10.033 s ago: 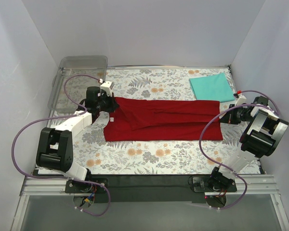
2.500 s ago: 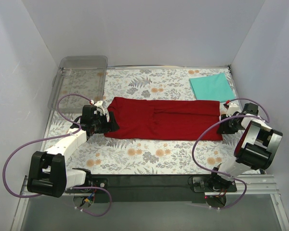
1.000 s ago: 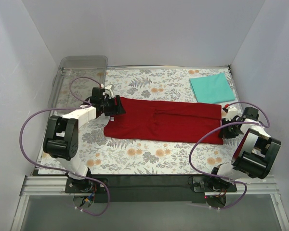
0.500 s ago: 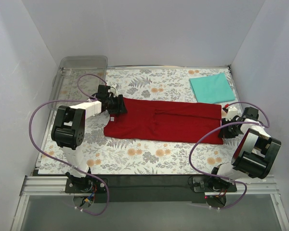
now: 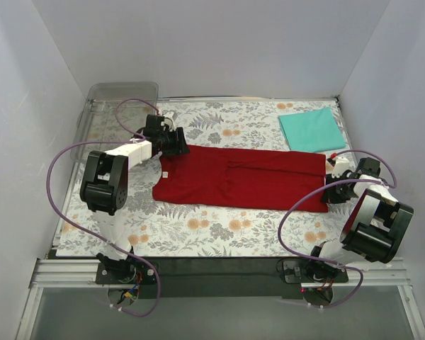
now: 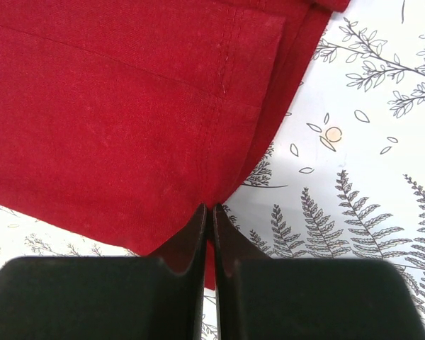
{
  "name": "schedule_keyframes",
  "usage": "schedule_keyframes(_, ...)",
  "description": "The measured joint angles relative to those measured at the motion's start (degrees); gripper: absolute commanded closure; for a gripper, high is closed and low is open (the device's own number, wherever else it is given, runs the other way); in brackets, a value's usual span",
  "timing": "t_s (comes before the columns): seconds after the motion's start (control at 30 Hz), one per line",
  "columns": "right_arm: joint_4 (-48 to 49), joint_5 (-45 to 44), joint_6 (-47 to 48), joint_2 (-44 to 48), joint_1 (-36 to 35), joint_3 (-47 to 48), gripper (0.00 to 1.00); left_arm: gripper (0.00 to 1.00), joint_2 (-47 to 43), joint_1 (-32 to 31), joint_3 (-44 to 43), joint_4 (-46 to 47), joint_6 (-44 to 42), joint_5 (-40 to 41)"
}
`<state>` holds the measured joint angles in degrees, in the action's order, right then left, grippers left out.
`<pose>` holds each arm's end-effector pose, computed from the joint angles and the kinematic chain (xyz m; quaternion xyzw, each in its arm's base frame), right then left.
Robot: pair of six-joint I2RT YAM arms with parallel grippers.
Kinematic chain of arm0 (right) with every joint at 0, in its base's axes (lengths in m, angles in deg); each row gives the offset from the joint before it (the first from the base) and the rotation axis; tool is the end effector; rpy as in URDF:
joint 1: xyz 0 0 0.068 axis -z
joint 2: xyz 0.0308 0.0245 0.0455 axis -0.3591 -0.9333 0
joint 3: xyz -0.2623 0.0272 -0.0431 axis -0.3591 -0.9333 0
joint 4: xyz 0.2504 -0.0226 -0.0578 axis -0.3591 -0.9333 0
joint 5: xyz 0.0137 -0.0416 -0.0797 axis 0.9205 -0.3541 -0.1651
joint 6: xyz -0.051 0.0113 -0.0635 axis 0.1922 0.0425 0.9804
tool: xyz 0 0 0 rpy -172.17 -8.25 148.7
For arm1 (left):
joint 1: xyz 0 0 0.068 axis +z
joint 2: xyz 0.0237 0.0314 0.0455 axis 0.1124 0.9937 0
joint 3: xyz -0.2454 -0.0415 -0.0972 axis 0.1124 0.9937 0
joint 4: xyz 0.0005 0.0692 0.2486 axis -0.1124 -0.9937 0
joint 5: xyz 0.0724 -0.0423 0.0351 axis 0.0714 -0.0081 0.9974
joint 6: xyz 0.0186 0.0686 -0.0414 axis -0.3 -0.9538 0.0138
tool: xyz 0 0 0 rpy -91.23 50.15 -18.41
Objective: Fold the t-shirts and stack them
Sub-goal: Fold the tshirt
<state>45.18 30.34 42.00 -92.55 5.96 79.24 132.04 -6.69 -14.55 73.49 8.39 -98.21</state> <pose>0.2479 -0.0935 0.1290 -0.0805 0.9569 0.0853 0.2658 0.4098 -0.1200 0.1425 -0.2521 0.8876 -0.3218 0.2121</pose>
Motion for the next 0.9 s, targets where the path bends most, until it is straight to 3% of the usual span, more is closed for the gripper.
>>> schedule_keyframes(0.33, 0.0, 0.1, 0.0, 0.0, 0.0, 0.0, 0.91, 0.63, 8.0, 0.0, -6.8, 0.4, 0.2, 0.8)
schedule_keyframes(0.7, 0.0, 0.1, 0.0, 0.0, 0.0, 0.0, 0.92, 0.99, 8.6, -0.1, -7.2, -0.7, 0.0, -0.2)
schedule_keyframes(0.9, 0.0, -0.1, 0.0, 1.2, 0.0, 0.0, 0.91, 0.98, 8.6, -0.1, -7.2, -0.6, 0.0, -0.3)
